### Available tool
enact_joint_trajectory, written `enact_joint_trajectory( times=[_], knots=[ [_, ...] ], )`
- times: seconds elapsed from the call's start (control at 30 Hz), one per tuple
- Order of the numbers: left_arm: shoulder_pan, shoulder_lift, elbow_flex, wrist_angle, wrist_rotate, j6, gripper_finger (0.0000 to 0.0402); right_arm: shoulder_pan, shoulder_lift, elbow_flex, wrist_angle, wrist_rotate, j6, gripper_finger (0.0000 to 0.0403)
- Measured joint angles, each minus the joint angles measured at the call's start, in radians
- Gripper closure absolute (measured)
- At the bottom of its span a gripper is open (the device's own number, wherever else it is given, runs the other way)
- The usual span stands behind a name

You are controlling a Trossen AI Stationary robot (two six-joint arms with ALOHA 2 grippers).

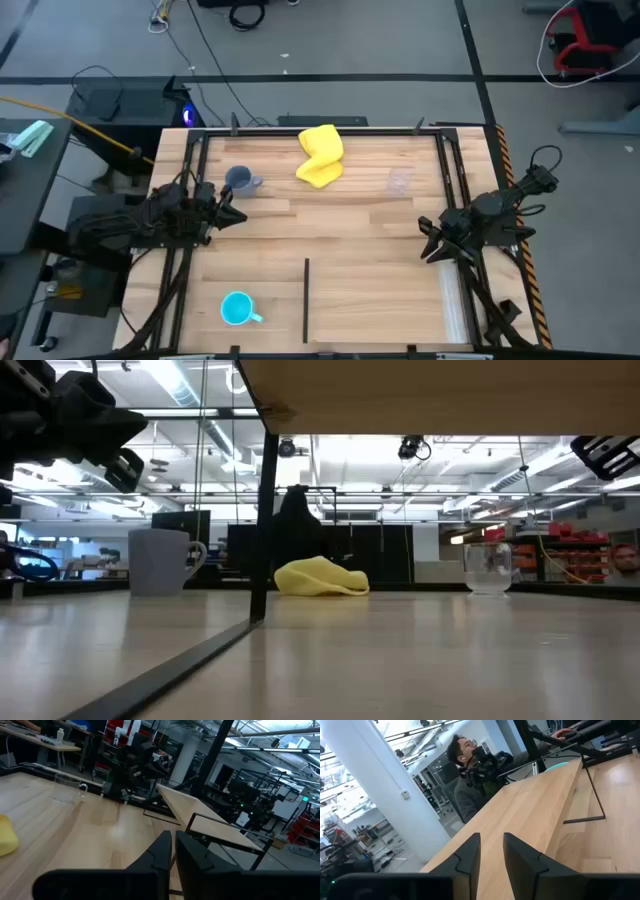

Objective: Stack small to large cups/mugs on shelf

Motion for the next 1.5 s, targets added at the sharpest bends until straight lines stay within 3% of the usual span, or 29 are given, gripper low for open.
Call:
enact_joint_trajectory(
  times=[1.5],
  knots=[
    [0.0,0.0,0.0,0.0,0.0,0.0,0.0366,0.0,0.0,0.0,0.0,0.0,0.0,0.0312]
  ],
)
